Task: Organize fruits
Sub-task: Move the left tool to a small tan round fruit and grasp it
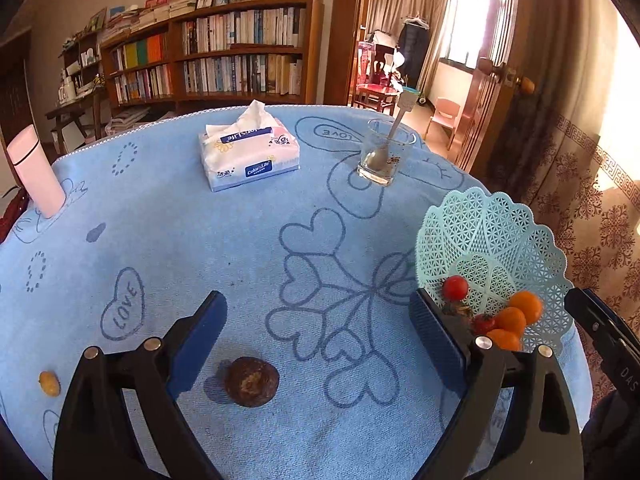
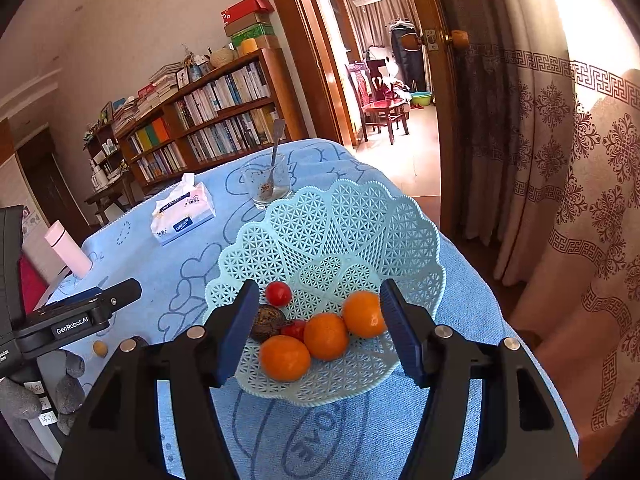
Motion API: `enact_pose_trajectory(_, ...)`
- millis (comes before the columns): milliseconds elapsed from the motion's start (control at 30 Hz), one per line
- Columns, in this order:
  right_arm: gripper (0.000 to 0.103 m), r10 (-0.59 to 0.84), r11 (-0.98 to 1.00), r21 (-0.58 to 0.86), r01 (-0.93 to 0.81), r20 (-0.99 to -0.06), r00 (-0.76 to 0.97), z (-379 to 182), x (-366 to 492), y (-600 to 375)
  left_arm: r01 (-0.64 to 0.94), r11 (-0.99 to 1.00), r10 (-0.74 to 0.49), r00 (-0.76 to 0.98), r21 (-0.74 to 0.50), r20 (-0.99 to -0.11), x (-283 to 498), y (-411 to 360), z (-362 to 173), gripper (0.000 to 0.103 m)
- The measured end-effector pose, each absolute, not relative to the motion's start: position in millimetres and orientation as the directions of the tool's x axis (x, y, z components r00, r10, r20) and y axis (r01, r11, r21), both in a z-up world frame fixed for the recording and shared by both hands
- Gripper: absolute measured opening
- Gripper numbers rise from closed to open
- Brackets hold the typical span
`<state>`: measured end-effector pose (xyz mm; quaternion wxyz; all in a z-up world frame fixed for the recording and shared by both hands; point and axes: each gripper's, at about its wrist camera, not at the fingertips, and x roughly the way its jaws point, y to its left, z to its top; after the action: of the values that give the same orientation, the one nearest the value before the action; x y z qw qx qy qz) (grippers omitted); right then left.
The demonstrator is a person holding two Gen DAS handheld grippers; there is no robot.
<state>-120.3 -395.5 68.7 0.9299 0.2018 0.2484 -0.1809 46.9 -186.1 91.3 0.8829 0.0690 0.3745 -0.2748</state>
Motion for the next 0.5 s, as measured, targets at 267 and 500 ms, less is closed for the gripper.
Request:
enact_pose_trajectory(267, 0.064, -0.195, 0.877, 0.273, 0.396, -0.552, 0.811, 67, -105, -372, 0.43, 0.898, -0.365, 0.608, -0.093, -0.705, 61, -122, 87, 0.091)
enact_pose_trajectory(500, 0.064, -0.159, 0.895, 0.263, 0.361, -0.569, 0.807, 65, -93, -356, 0.343, 0.929, -0.328, 0.592, -0.139, -0.736, 76, -77, 70, 0.091)
